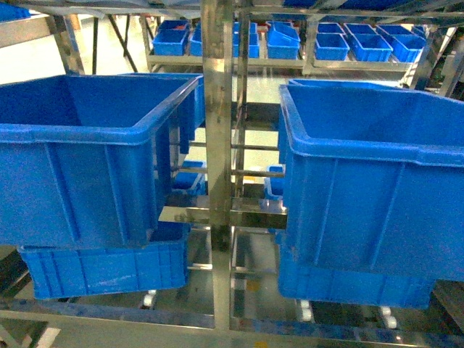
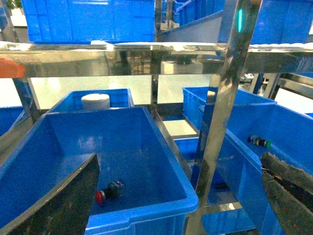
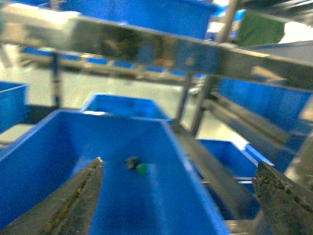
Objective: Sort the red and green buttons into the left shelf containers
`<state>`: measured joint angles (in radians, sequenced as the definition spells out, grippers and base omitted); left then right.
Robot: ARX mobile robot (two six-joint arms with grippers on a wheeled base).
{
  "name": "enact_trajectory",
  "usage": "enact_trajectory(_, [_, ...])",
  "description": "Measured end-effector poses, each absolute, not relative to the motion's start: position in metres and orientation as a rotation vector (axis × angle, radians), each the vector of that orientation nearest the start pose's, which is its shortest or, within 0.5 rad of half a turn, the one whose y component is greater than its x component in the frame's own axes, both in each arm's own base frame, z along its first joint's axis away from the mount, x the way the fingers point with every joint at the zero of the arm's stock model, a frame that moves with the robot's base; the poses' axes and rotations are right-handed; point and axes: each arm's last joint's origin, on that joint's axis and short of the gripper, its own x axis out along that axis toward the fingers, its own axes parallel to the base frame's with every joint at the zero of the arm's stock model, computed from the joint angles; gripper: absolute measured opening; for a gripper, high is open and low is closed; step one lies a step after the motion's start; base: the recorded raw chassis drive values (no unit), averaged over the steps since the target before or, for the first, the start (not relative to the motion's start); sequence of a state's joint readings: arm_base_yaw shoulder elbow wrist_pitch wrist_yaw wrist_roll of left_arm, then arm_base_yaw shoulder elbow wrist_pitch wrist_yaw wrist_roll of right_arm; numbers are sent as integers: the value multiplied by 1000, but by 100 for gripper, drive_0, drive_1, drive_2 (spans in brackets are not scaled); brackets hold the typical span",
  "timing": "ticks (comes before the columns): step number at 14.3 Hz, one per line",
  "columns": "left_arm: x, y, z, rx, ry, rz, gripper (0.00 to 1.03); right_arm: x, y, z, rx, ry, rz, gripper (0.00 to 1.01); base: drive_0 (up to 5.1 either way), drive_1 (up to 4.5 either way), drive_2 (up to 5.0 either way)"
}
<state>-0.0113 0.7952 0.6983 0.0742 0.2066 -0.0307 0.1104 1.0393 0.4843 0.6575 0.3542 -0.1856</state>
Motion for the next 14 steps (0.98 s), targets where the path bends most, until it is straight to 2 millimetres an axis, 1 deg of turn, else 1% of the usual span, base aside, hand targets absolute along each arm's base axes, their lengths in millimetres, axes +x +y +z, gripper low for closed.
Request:
enact_trajectory(1, [182, -8, 325, -32, 26, -209, 98, 212, 11, 256, -121, -16, -112, 82, 0, 0, 0])
enact_trajectory(2, [178, -3, 321, -18, -23, -83, 86, 201, 11, 244, -68, -10, -26, 69, 0, 0, 0])
enact_trajectory(3, [169, -1, 305, -18, -34, -17, 74, 192, 6, 233, -42, -3, 13, 56, 0, 0, 0])
enact_trajectory(4, [161, 0, 282, -18, -19, -1, 59, 184, -1, 222, -25, 6, -11, 42, 0, 0, 0])
enact_trajectory(6, [153, 0, 249, -18, 10, 0, 32, 169, 0, 210, -17, -1, 1, 14, 0, 0, 0])
enact_trajectory(7, [148, 0, 239, -18, 10, -2, 19, 164, 0, 203, -16, 4, 0, 1, 0, 0, 0])
enact_trajectory(8, [144, 0, 231, -18, 1, -2, 7, 158, 0, 198, -14, 9, 0, 2, 0, 0, 0])
enact_trajectory(9, [140, 0, 223, -17, -1, 1, 2, 153, 0, 194, -14, 3, 0, 2, 0, 0, 0])
enact_trajectory(11, [133, 0, 208, -15, 6, 0, 2, 144, 0, 187, -14, 7, 0, 2, 0, 0, 0])
enact_trajectory(14, [125, 0, 195, -15, 0, 1, 2, 133, 0, 179, -14, 7, 0, 2, 0, 0, 0])
